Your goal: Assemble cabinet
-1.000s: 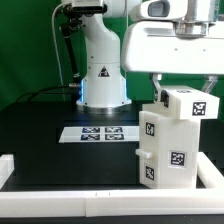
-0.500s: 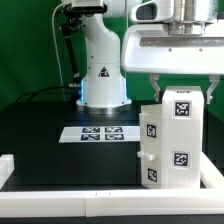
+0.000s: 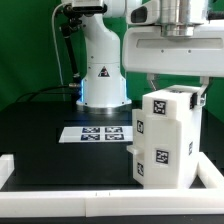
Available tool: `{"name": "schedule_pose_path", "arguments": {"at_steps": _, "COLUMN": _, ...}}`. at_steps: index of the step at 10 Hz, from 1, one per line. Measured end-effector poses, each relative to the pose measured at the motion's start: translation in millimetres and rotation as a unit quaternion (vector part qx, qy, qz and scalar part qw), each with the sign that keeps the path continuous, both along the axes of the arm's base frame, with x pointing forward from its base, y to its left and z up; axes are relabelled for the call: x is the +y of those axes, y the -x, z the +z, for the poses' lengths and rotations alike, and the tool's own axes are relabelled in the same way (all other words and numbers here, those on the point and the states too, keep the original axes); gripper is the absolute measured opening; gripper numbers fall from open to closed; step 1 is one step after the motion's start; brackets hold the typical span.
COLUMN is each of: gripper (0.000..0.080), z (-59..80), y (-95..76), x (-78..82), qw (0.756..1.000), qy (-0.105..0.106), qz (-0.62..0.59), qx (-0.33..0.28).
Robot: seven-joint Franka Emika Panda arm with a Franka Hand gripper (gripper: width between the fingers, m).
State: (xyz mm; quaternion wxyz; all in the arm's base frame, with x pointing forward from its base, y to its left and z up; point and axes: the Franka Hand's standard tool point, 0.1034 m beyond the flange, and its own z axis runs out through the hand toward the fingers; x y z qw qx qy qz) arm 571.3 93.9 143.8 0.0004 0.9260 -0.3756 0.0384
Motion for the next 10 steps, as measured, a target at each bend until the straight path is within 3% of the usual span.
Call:
{"name": "schedule_pose_path", "arguments": {"at_steps": 3, "gripper": 0.0570, "z": -0.9, "y": 0.6, "x": -1.8, "qw": 0.999, "qy": -0.003, "qz": -0.035, "qx": 0.002}}
{"name": "schedule_pose_path", "arguments": {"at_steps": 4, "gripper": 0.0730, "z": -1.3, "y": 0.9, "x": -0.6, "qw": 0.999, "qy": -0.006, "qz": -0.037, "qx": 0.003}}
{"name": "schedule_pose_path", "arguments": {"at_steps": 5, "gripper": 0.0787, "z": -1.4, "y": 1.0, "x": -0.3, "qw": 0.999, "qy": -0.006, "qz": -0.036, "qx": 0.003}}
{"name": "schedule_pose_path", "arguments": {"at_steps": 6, "gripper": 0.0787, "z": -0.8, "y": 0.9, "x": 0.5, "qw": 0.999, "qy": -0.007, "qz": -0.034, "qx": 0.003}}
{"name": "schedule_pose_path", "arguments": {"at_steps": 10, "gripper": 0.0797, "z": 32.5, "y": -3.5, "x": 5.9, "qw": 0.999, "qy": -0.031, "qz": -0.034, "qx": -0.006}}
